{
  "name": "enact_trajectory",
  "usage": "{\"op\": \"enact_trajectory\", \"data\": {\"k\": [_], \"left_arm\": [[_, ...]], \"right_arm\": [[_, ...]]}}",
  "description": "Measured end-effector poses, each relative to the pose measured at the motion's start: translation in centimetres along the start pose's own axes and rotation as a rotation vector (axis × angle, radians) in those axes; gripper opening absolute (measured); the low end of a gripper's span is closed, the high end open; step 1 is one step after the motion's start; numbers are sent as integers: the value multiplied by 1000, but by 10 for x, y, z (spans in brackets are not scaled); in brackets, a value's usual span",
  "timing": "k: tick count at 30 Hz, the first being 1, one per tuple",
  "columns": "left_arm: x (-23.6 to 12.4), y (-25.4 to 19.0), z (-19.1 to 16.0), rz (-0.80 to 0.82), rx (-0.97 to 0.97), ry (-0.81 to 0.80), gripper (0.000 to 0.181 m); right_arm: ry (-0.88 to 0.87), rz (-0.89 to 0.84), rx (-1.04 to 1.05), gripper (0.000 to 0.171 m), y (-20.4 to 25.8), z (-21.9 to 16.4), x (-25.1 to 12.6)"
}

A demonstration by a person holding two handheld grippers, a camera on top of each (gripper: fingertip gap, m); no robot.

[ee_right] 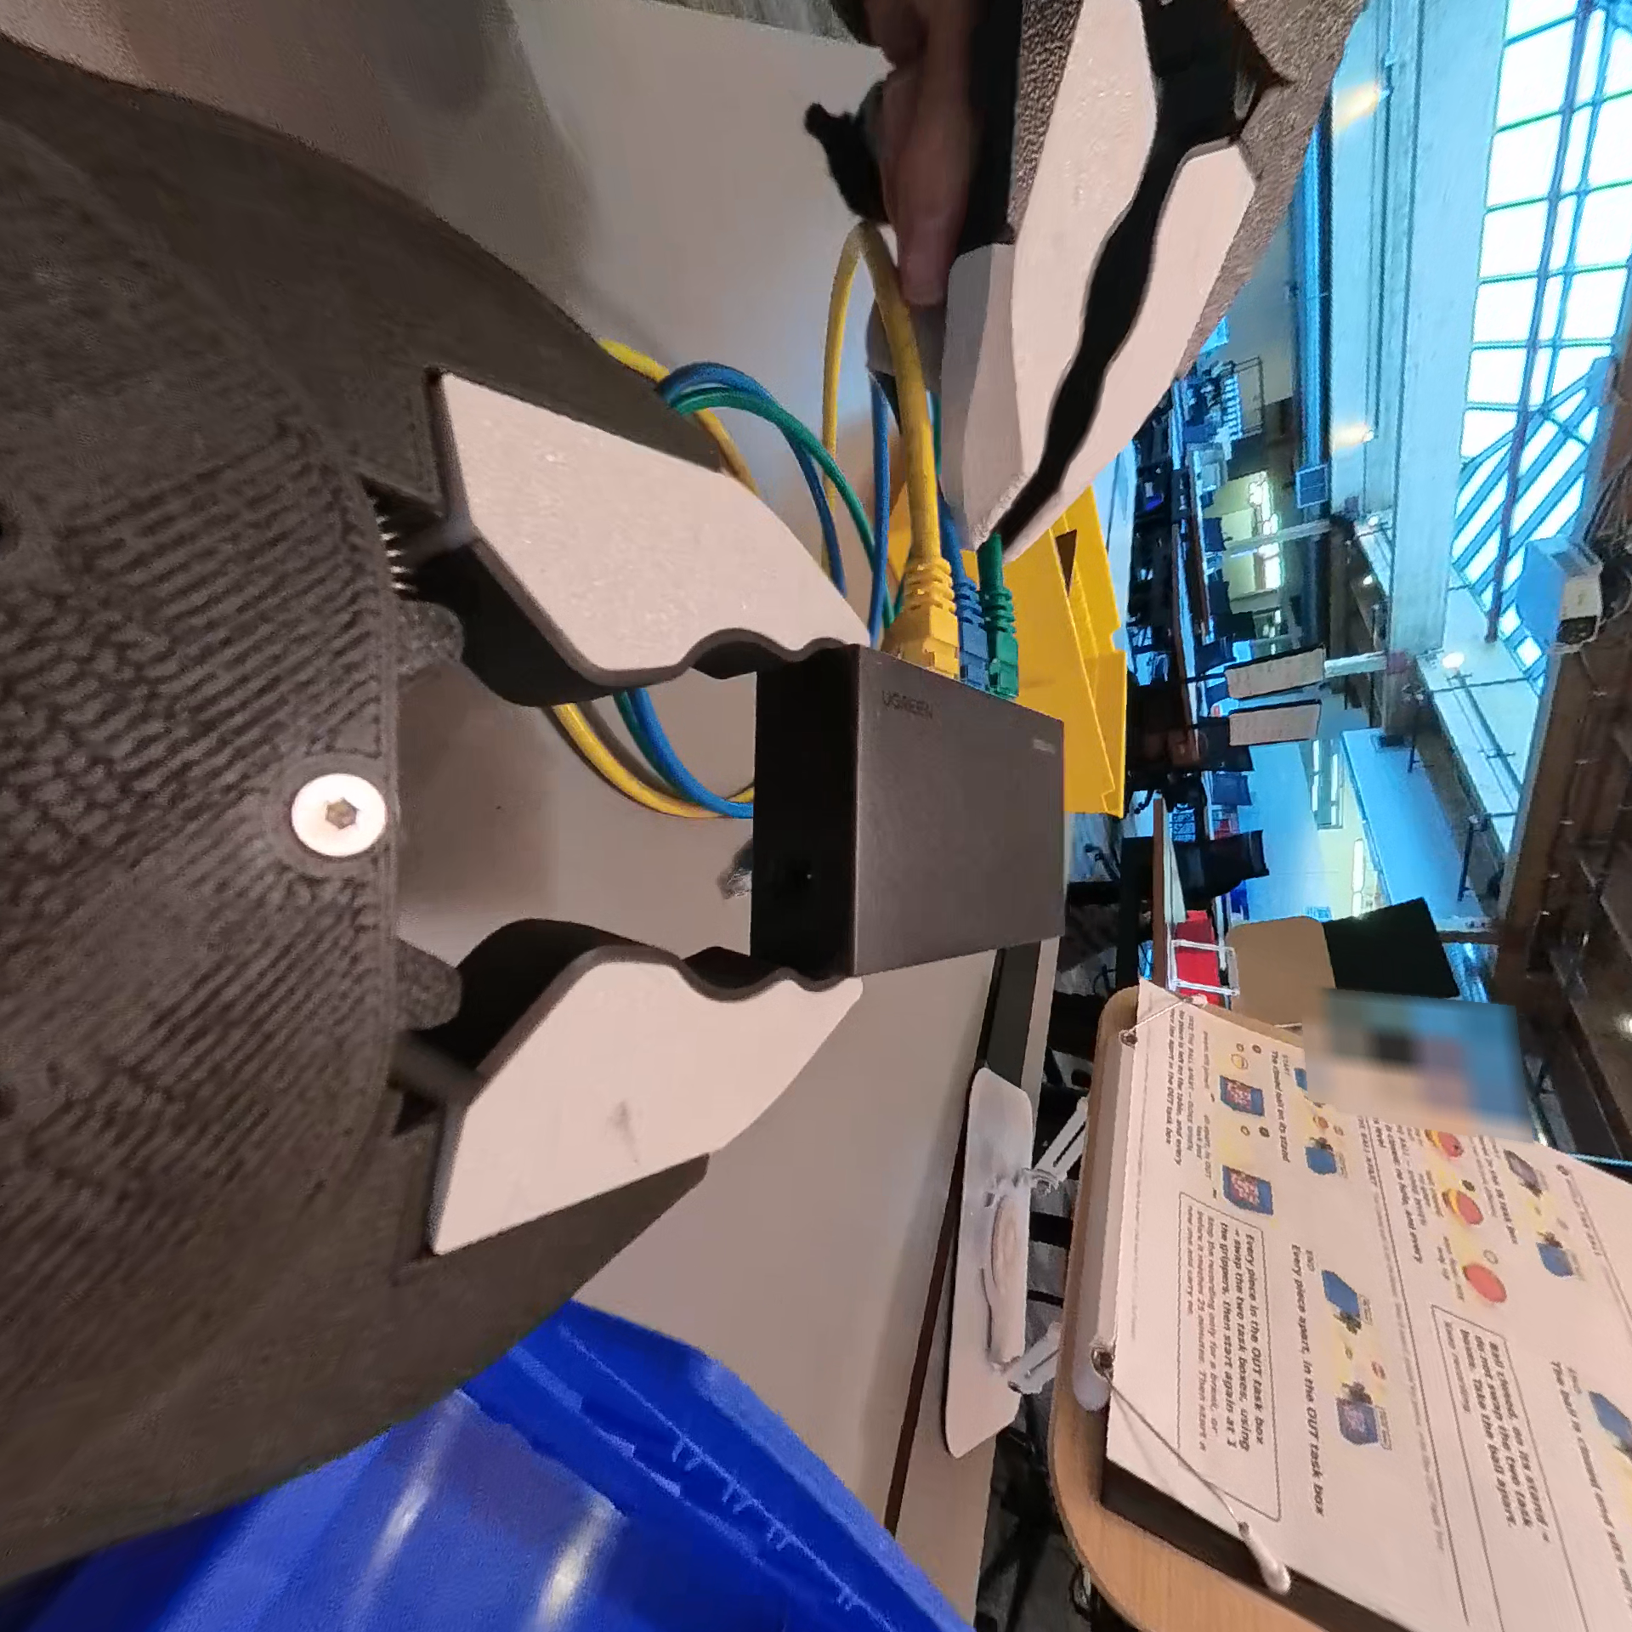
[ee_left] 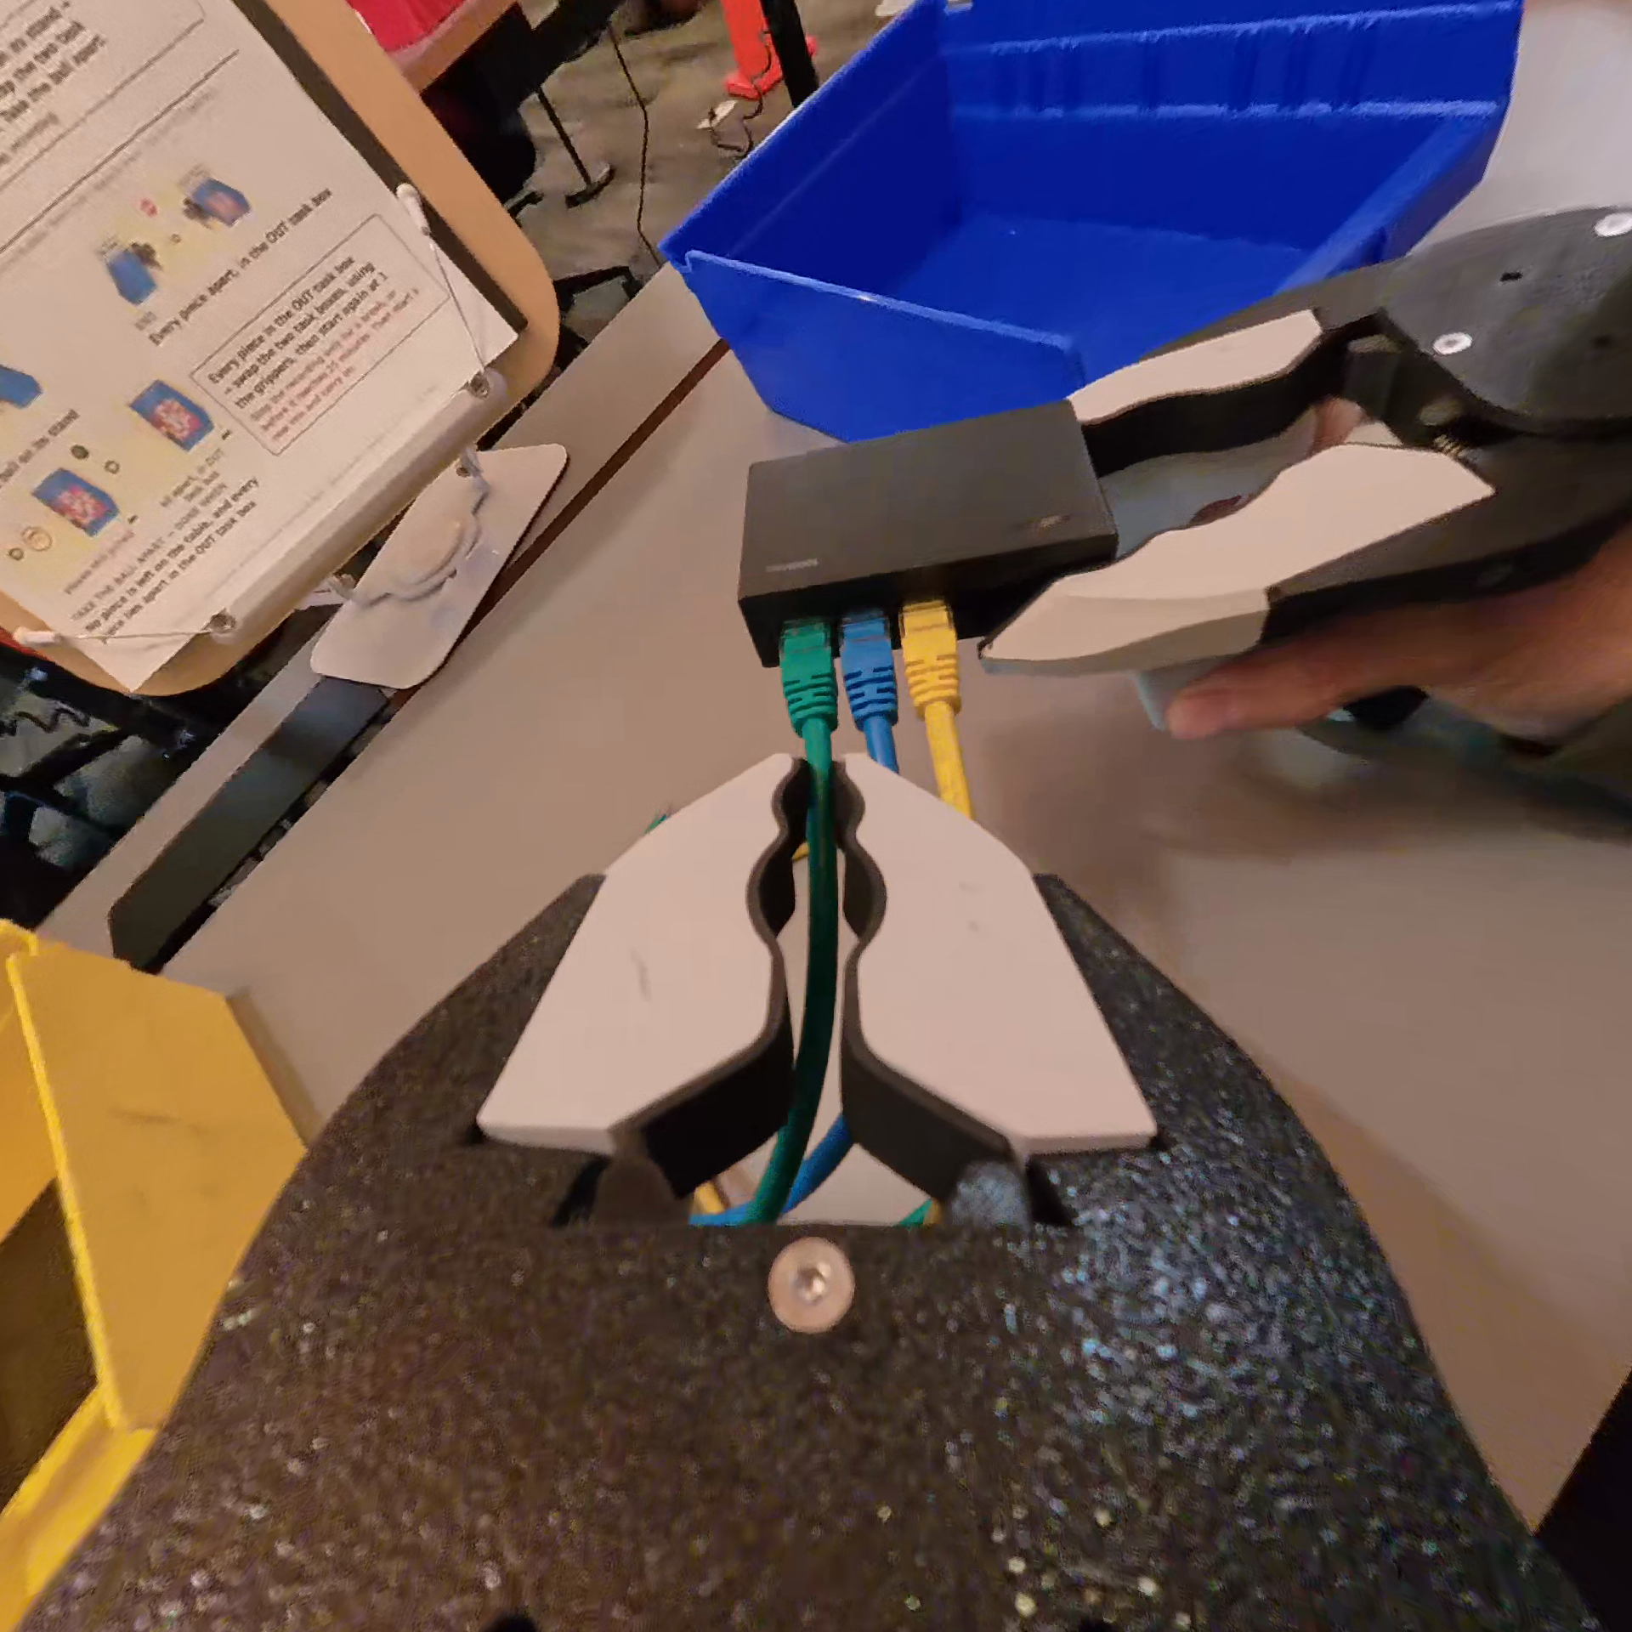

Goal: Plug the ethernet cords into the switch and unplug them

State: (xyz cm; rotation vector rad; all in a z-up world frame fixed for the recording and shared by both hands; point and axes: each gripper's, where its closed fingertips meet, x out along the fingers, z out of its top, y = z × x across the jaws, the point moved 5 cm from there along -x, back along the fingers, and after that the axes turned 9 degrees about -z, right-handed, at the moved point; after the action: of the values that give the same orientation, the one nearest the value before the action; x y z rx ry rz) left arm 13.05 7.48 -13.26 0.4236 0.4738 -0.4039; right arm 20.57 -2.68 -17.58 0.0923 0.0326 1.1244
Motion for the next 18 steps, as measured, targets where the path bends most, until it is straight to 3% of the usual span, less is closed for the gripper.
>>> {"op": "enact_trajectory", "data": {"k": [8,18], "left_arm": [[0,6,2,-150,-88,-135,4],[9,-3,0,16,9,-201,4]], "right_arm": [[-11,1,18,62,-2,1,-2],[-45,1,67,62,-9,4,-4]]}}
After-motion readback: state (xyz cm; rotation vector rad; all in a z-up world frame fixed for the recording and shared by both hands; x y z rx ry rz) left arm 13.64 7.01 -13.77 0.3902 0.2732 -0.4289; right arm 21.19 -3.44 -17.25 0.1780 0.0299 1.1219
